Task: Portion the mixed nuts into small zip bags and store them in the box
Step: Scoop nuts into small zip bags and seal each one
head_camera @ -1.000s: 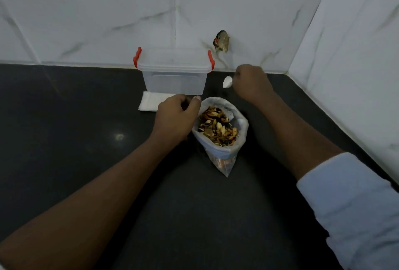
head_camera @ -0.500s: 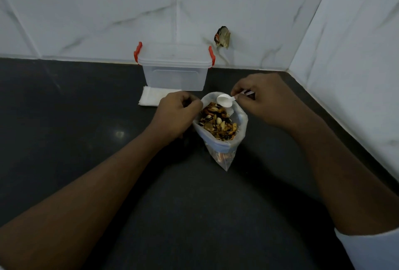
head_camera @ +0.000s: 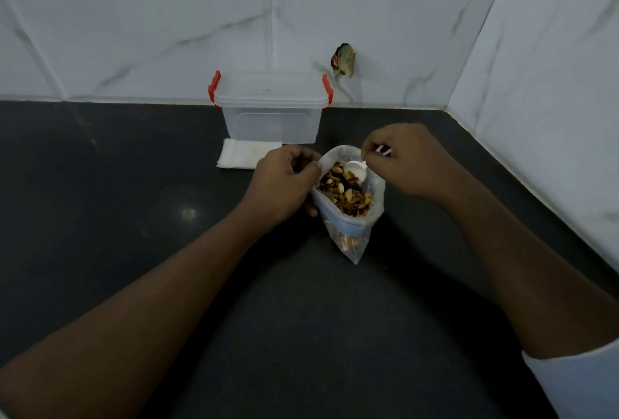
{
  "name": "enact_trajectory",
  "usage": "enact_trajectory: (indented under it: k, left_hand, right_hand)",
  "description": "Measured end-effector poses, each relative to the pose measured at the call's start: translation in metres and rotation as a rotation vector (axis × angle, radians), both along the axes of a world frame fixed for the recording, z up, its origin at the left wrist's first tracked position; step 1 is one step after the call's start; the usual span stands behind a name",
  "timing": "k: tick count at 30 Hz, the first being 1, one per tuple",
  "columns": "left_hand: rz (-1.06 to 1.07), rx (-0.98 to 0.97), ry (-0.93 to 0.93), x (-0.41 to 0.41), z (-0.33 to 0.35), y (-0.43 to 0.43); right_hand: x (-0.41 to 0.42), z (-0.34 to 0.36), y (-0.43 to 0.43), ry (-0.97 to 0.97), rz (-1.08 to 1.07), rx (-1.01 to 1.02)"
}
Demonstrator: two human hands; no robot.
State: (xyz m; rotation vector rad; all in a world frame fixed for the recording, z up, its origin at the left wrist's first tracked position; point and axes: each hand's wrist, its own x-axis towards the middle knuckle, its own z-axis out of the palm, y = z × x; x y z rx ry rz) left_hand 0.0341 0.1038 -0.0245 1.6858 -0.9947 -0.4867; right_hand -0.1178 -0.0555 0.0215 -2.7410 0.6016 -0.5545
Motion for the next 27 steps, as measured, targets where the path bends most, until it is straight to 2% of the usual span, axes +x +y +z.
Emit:
enact_trajectory:
  k: [6, 9, 10, 12, 14, 16, 18, 23, 27]
  left_hand:
    - [0.002, 0.007, 0.020, 0.004, 0.002, -0.001]
    - [0.100, 0.031, -0.023, 0.015, 0.008, -0.001]
    - [0.168, 0.034, -0.088, 0.023, 0.009, 0.001]
    - [0.303, 0.056, -0.346, 0.042, 0.012, 0.008]
    - [0.353, 0.162, -0.582, 0.060, 0.013, 0.016]
    - [0.345, 0.336, -0.699, 0.072, 0.013, 0.020]
    - [0.317, 0.460, -0.730, 0.075, 0.013, 0.022]
    - [0.221, 0.541, -0.848, 0.071, 0.007, 0.023]
    - [0.237, 0.543, -0.914, 0.070, 0.009, 0.023]
  right_hand:
    - [0.000, -0.007, -0.013, -0.085, -0.115, 0.284]
    - [0.000, -0.015, -0.020, -0.164, -0.169, 0.446]
    - [0.000, -0.017, -0.021, -0.174, -0.181, 0.481]
    - [0.000, -0.019, -0.024, -0.172, -0.186, 0.508]
    - [0.001, -0.022, -0.027, -0.147, -0.173, 0.470]
    - [0.000, -0.023, -0.027, -0.113, -0.155, 0.406]
    - [0.001, -0.023, -0.025, -0.080, -0.125, 0.339]
    - [0.004, -0.025, -0.024, -0.045, -0.169, -0.017]
    - [0.003, -0.018, -0.017, -0.110, -0.142, -0.086]
